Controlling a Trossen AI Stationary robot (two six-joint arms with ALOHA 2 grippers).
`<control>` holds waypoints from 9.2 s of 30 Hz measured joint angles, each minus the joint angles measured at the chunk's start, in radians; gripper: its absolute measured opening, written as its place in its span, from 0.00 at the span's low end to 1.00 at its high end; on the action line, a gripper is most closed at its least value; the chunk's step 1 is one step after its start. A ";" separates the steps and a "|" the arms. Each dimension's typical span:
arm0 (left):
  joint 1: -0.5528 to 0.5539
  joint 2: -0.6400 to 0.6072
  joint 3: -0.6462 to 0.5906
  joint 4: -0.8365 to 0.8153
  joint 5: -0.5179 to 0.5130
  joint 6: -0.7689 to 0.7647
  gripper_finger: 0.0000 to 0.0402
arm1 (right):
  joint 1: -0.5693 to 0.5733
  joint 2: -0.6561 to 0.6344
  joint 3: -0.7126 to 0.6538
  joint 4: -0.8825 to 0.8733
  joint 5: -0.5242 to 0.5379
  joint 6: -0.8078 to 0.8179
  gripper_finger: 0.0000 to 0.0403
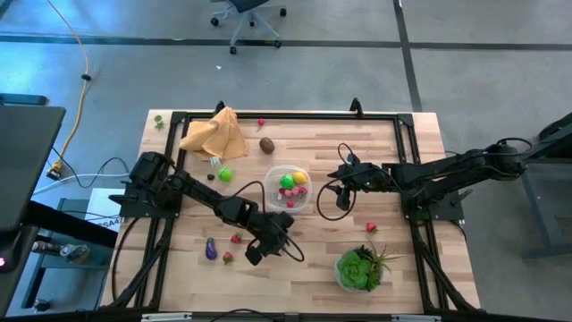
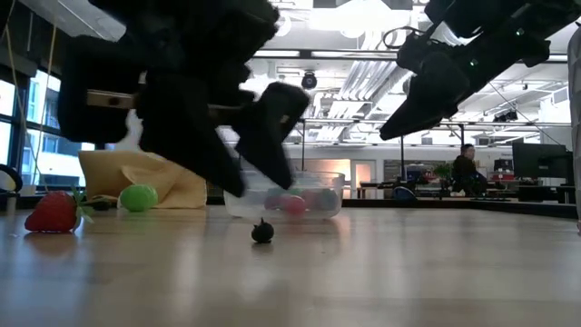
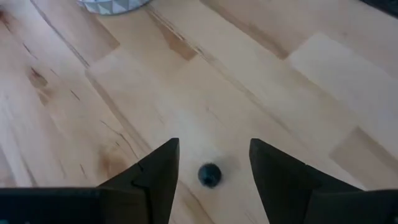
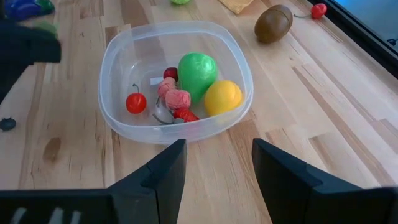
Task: Pick and placing Produce into tupperware
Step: Put the blueberry into the transparent bin, then put the cabbage into the transparent bin
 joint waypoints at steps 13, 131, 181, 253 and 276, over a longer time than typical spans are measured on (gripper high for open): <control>0.000 0.030 -0.005 -0.015 -0.045 0.000 0.46 | 0.000 0.000 0.000 -0.007 0.000 0.000 0.44; 0.243 -0.113 0.347 -0.707 -0.251 0.273 0.15 | 0.000 0.000 0.000 -0.059 0.000 0.000 0.44; 0.465 -0.212 0.105 -0.621 -0.054 0.284 0.32 | 0.000 0.000 0.000 -0.059 0.000 0.000 0.44; 0.818 -0.299 -0.051 -1.066 -0.148 -0.681 0.67 | 0.000 0.000 0.000 -0.059 0.000 0.000 0.44; 0.818 -0.283 -0.162 -0.859 -0.107 -0.703 0.69 | 0.000 0.000 0.000 -0.059 0.000 0.000 0.44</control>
